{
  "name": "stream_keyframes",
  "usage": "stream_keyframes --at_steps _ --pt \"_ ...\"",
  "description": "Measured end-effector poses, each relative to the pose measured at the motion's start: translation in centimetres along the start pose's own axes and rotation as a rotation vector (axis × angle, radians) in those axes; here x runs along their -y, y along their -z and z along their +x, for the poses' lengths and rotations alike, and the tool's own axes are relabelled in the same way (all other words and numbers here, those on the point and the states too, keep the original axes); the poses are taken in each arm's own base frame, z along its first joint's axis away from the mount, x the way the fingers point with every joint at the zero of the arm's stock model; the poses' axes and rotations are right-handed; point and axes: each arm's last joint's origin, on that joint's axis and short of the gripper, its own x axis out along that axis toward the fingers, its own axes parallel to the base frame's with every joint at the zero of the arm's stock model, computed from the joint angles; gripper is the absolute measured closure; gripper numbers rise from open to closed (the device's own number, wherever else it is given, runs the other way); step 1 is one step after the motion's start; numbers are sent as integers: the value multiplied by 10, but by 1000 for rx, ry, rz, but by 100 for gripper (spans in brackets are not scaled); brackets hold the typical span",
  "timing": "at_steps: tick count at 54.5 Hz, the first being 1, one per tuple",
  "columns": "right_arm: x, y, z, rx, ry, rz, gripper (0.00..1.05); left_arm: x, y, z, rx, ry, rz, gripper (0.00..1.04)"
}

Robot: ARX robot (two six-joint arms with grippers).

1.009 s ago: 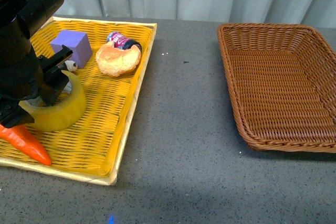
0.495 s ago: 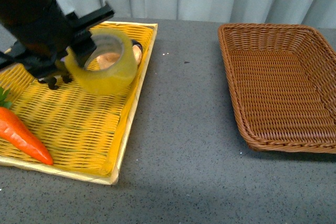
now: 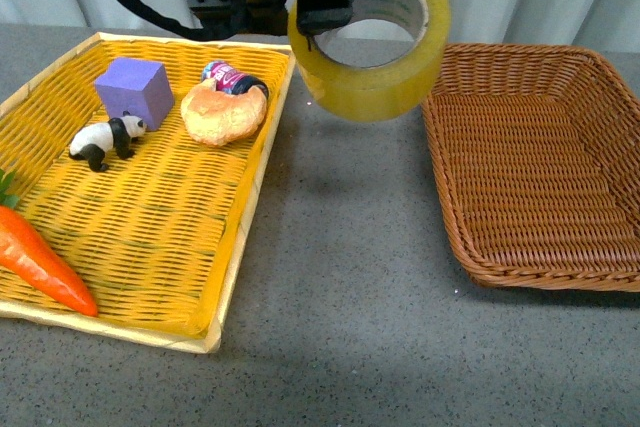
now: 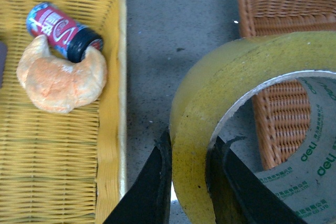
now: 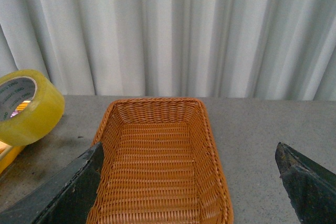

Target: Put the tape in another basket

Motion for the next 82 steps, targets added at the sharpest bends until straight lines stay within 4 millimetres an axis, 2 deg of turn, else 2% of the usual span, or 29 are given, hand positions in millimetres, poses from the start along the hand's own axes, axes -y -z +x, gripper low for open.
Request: stream_keyframes --at_steps 2,5,6,9,15,23,33,40,45,49,54,60,70,82 --pt "0 0 0 0 0 0 9 2 0 -3 14 8 22 89" --pt "0 0 0 -101 97 17 9 4 -1 -7 26 19 43 89" --pt "0 -1 1 -192 172 7 9 5 -1 -8 30 22 53 89" --pt "3 -5 6 -324 302 -35 9 5 -1 -10 37 27 65 89" --pt "9 -18 23 -371 346 -39 9 4 -2 -13 55 37 98 89" --pt "18 -53 61 -370 218 19 9 4 3 -11 78 28 151 89" --pt "25 -81 109 -446 3 161 9 9 6 -14 103 32 244 89" --pt "20 -96 138 -491 -162 225 9 13 5 -16 130 32 297 89" --pt "12 -105 162 -555 -336 301 9 18 6 -17 154 50 358 89" --pt "2 -111 177 -588 -409 304 9 21 6 -18 159 56 403 89" --pt "-5 -108 188 -638 -463 280 9 22 6 -18 162 57 444 89" --pt "-9 -92 207 -709 -469 209 9 23 4 -19 166 61 489 89" --pt "-19 -75 217 -758 -532 157 9 25 -5 -20 184 61 523 89" --pt "-29 -73 228 -746 -602 106 9 27 -6 -17 184 74 565 89"
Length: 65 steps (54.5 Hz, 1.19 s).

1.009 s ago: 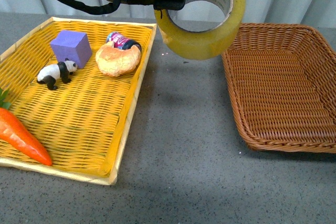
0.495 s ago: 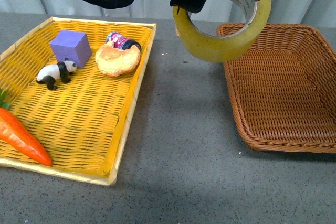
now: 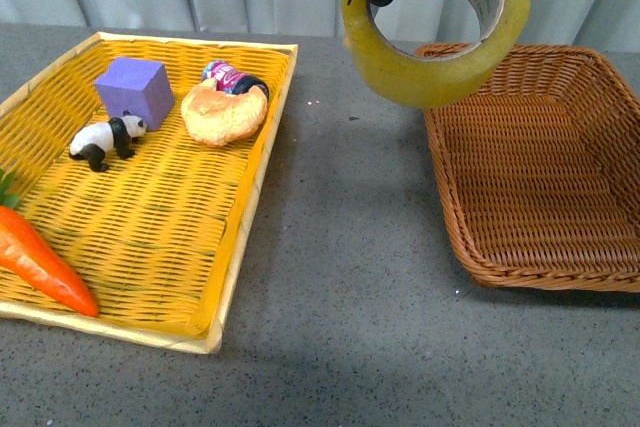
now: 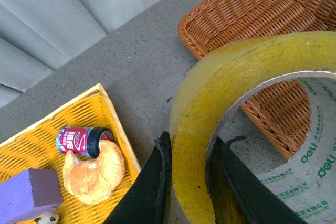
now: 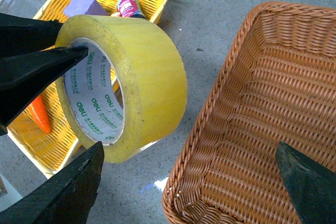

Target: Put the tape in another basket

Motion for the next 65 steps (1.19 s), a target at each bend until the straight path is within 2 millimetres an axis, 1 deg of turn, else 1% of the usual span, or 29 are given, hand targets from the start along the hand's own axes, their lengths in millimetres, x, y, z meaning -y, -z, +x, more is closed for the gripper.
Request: stream_keyframes --at_steps 17,32,43,50,65 --pt "2 -10 25 -32 -20 -59 9 -9 1 2 8 -22 26 89" --pt "0 -18 46 -49 -56 -102 9 -11 0 2 15 -14 44 89" --pt "1 -27 57 -52 -65 -121 9 -15 1 3 17 -18 55 89" --pt "3 -27 65 -63 -69 -115 9 -19 2 3 16 -22 47 89" --pt "3 -29 73 -76 -72 -118 9 -21 2 4 14 -26 41 89"
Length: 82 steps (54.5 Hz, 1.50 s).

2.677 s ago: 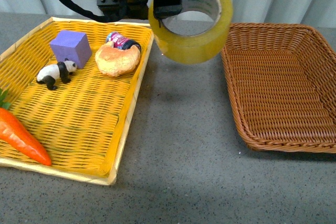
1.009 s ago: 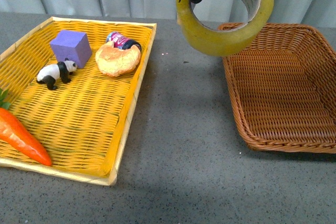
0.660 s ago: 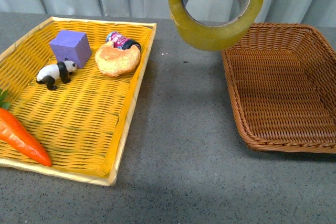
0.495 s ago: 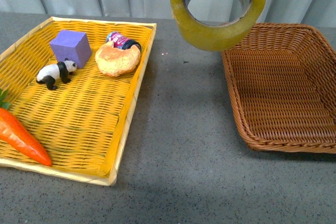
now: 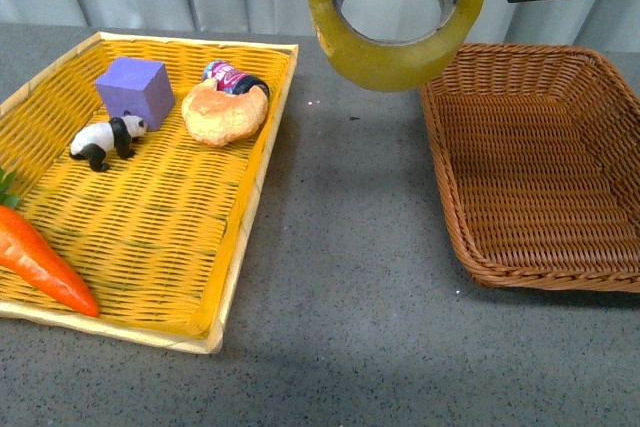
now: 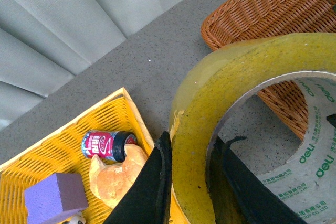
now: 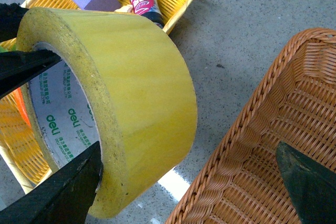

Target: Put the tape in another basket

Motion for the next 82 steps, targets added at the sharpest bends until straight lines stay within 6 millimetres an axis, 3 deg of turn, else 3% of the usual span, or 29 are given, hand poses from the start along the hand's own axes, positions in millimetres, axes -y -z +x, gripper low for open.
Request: stream_keyframes --at_steps 4,12,23,33,37,48,58,68,76,82 --pt "0 -2 2 -3 -2 0 13 -1 0 0 0 0 -11 89" --pt "-3 -5 11 -14 -27 -3 43 -1 0 0 -3 -10 -18 89" --pt "-9 -8 16 -19 -25 2 71 -5 1 1 -7 -23 -51 89" --pt "-6 -5 20 -38 17 5 91 -13 -11 -6 32 -41 -114 62" --pt "-3 -3 21 -50 38 11 92 -22 -17 -10 61 -81 -161 51" --pt "8 1 20 -69 118 49 92 -58 -23 -26 139 -277 -393 5" --pt "29 9 6 -64 206 96 92 -87 -2 -51 194 -393 -512 7" --pt "58 45 -10 -97 311 198 93 -105 61 -56 109 -489 -604 7" --pt "70 65 -6 -112 324 231 93 -115 88 -62 99 -549 -649 7" --pt "80 79 8 -150 346 256 93 -121 102 -68 76 -578 -659 7"
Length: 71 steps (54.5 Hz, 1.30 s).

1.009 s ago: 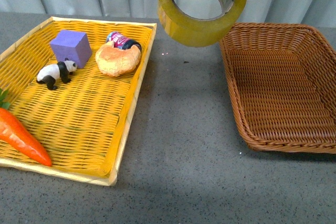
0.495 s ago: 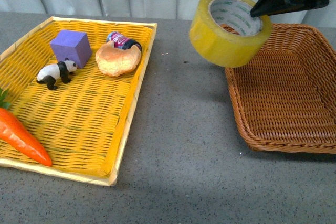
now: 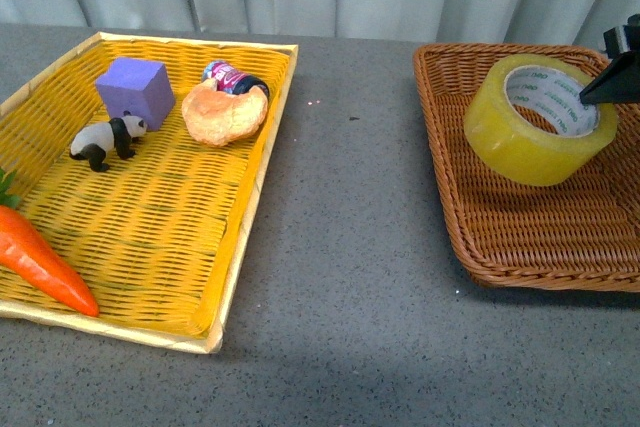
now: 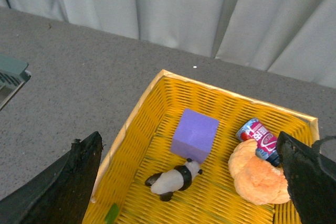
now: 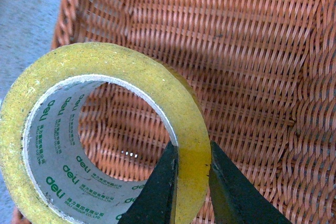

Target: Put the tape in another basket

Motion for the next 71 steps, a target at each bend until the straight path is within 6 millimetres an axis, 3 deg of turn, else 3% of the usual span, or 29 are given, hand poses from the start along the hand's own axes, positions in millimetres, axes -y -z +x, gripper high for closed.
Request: stream_keyframes --at_steps 8,16,22,33,41,44,49,55,71 --pt "9 14 24 -72 79 2 93 -8 5 0 -9 -25 3 7" --pt "15 17 30 -81 83 25 93 -11 6 0 -9 -33 3 7" --pt "16 11 29 -26 97 31 73 -12 4 -4 0 -26 -2 7" --pt "12 2 -5 148 239 5 41 -24 -1 -14 32 -43 -24 7" --pt "10 -3 -48 308 344 31 16 -39 -7 -27 73 -53 -72 7" --pt "9 1 -63 405 363 40 8 -46 -8 -35 116 16 -68 10" --pt "0 24 -79 772 306 -5 27 -51 1 -53 284 257 3 28" --pt "-14 49 -93 940 298 -39 45 -52 18 -68 321 307 47 46" --pt "-37 99 -113 964 301 -37 92 -53 58 -99 306 305 72 96"
